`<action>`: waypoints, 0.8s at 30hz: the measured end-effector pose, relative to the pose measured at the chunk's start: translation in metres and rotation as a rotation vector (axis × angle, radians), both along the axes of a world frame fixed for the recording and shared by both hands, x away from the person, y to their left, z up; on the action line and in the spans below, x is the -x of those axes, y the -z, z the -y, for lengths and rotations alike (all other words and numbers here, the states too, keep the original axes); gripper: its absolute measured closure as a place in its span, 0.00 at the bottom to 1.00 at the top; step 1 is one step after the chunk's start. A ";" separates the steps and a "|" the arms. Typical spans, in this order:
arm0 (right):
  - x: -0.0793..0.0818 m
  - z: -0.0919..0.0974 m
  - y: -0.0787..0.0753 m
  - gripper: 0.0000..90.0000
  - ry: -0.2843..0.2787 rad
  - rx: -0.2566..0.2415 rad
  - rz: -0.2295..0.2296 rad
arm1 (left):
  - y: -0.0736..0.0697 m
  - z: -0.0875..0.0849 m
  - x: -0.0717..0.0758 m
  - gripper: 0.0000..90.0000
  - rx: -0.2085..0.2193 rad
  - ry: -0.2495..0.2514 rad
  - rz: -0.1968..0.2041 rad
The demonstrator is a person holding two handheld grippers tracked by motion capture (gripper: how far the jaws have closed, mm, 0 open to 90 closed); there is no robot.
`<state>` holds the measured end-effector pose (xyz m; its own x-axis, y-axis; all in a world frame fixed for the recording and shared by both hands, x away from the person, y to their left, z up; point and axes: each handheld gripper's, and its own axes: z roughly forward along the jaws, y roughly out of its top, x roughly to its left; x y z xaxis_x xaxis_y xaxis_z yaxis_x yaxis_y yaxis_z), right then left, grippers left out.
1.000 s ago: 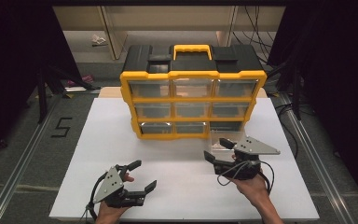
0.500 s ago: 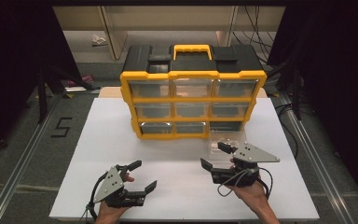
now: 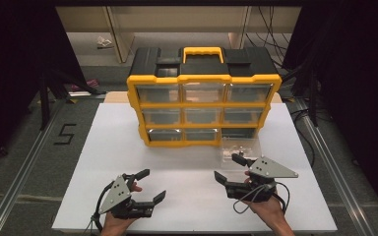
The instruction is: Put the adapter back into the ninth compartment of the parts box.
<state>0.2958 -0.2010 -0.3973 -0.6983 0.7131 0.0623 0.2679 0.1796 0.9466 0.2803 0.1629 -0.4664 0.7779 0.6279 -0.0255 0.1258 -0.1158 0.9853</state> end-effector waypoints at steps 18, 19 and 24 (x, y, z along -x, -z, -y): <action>0.004 0.008 0.009 0.23 0.014 -0.028 0.019 | 0.000 0.000 0.000 0.18 0.001 0.003 -0.001; 0.004 0.008 0.009 0.23 0.014 -0.028 0.019 | 0.000 0.000 0.000 0.18 0.001 0.003 -0.001; 0.005 0.008 0.012 0.21 0.010 -0.019 0.026 | 0.000 0.000 0.000 0.18 0.002 0.004 -0.001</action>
